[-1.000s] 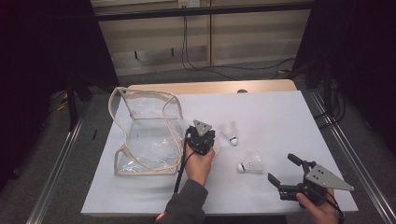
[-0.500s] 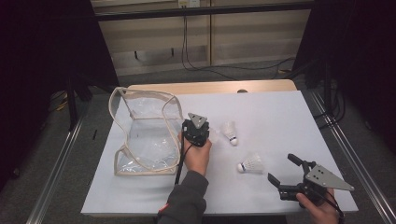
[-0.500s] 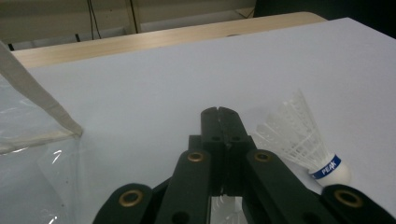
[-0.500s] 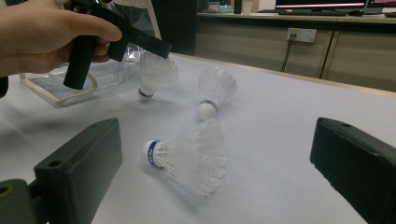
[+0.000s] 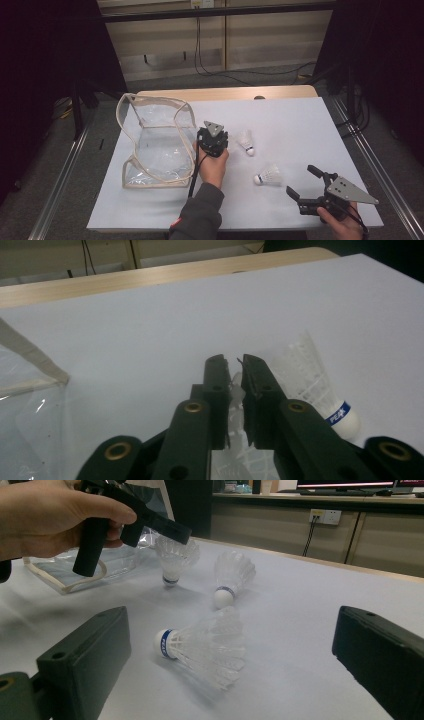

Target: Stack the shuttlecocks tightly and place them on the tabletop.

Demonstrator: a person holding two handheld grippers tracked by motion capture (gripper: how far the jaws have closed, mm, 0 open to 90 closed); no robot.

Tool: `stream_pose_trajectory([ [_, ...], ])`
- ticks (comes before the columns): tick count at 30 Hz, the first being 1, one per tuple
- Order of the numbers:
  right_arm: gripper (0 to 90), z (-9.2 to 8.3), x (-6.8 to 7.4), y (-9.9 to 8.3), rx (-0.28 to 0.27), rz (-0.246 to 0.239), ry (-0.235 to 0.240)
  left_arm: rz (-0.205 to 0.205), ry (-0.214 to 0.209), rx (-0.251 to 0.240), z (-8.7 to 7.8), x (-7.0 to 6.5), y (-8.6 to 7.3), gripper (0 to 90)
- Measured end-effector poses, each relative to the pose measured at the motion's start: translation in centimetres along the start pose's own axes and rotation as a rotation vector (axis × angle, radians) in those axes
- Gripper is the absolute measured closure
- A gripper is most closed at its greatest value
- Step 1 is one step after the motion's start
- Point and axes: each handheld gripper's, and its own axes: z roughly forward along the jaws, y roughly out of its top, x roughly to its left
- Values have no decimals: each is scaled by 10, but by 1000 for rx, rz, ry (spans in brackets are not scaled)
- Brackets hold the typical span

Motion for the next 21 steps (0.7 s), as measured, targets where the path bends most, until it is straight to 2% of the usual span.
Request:
stream_pose_trajectory([
  [2,17,0,1,0,2,3,1,1,1,21,1,2,-3,788],
  [7,17,0,0,0,1,0,-2,-2,2,14,0,5,-3,895],
  [12,17,0,0,0,3,2,-2,0,53,-21,-1,8,0,897],
  [16,17,0,0,0,-1,3,-2,9,102,-30,-1,12,1,897],
  [17,17,0,0,0,-1,1,-3,0,113,-35,-1,13,2,897],
  [19,17,0,0,0,1,5,-3,17,140,-34,-1,16,2,896],
  [21,17,0,-1,0,-2,0,-5,17,159,-39,-1,17,2,895],
])
